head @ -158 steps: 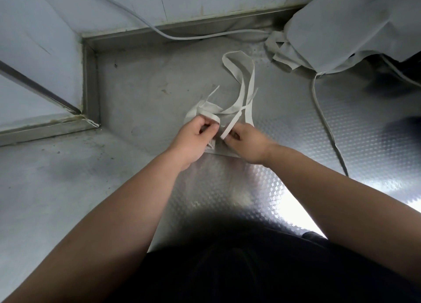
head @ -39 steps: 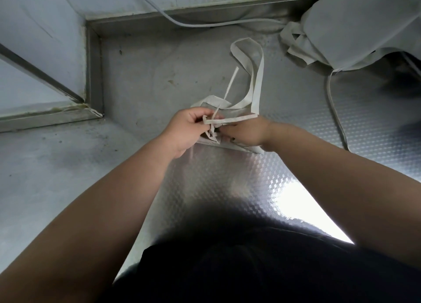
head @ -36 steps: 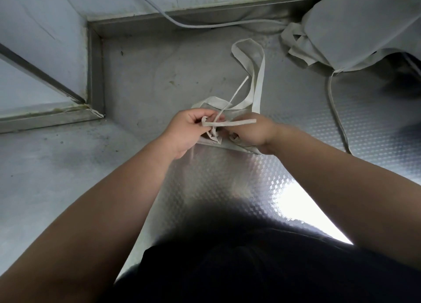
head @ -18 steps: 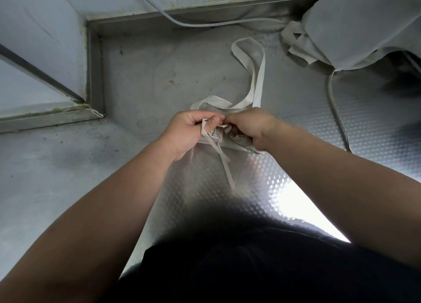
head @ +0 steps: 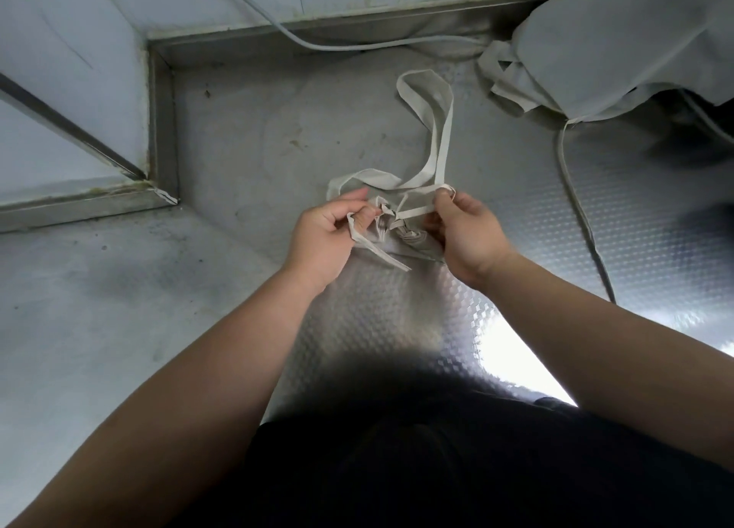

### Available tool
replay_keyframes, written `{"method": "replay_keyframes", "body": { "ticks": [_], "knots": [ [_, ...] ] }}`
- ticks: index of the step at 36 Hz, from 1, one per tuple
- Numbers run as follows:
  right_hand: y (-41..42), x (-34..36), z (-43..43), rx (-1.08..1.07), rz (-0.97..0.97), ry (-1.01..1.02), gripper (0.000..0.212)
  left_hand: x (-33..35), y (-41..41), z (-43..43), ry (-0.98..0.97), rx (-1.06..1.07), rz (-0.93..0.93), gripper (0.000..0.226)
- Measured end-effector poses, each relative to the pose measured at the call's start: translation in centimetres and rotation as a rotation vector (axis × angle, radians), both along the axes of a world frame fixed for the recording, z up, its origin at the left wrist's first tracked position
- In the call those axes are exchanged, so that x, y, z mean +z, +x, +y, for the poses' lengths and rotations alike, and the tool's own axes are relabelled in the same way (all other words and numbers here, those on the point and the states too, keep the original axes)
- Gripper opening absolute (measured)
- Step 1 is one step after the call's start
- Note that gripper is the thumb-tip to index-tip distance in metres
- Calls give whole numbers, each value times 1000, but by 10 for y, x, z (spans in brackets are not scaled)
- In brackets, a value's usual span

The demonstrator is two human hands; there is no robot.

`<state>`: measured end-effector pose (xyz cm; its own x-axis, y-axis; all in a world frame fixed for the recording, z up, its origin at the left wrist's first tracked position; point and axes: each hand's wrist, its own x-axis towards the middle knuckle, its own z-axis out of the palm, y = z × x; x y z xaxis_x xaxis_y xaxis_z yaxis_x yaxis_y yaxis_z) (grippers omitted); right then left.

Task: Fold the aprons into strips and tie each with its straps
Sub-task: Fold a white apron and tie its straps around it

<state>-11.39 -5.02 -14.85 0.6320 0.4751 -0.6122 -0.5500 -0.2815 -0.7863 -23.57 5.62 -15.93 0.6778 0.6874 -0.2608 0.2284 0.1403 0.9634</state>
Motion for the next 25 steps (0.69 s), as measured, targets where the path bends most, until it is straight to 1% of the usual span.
{"method": "replay_keyframes", "body": {
  "ticks": [3,5,8,10,12,14,19,21,23,25],
  "knots": [
    [-2,3,-1,9,-20,-12,20,-5,-4,-5,162,19,-5,23],
    [-1,7,-1,-129,66,25,23,-5,-4,-8,231,29,9,20],
    [4,9,-2,-401,209,82,37,-3,-3,-5,181,33,23,23],
    [5,8,-3,-434,231,107,45,0,-1,-2,122,22,44,24],
    [4,8,-4,-374,204,93,49,2,2,1,68,9,61,24],
    [-1,9,-6,-232,109,24,46,2,5,3,37,1,74,26],
    [-9,10,-15,180,-200,-62,20,0,5,4,52,-41,99,26],
    [-8,12,-16,272,-230,-69,17,0,4,4,25,-25,99,25],
    [-7,16,-15,327,-211,-77,18,0,3,5,2,-17,103,25],
    [-5,20,-14,413,-247,-143,14,-1,4,6,-3,-10,109,24]
  ]
}}
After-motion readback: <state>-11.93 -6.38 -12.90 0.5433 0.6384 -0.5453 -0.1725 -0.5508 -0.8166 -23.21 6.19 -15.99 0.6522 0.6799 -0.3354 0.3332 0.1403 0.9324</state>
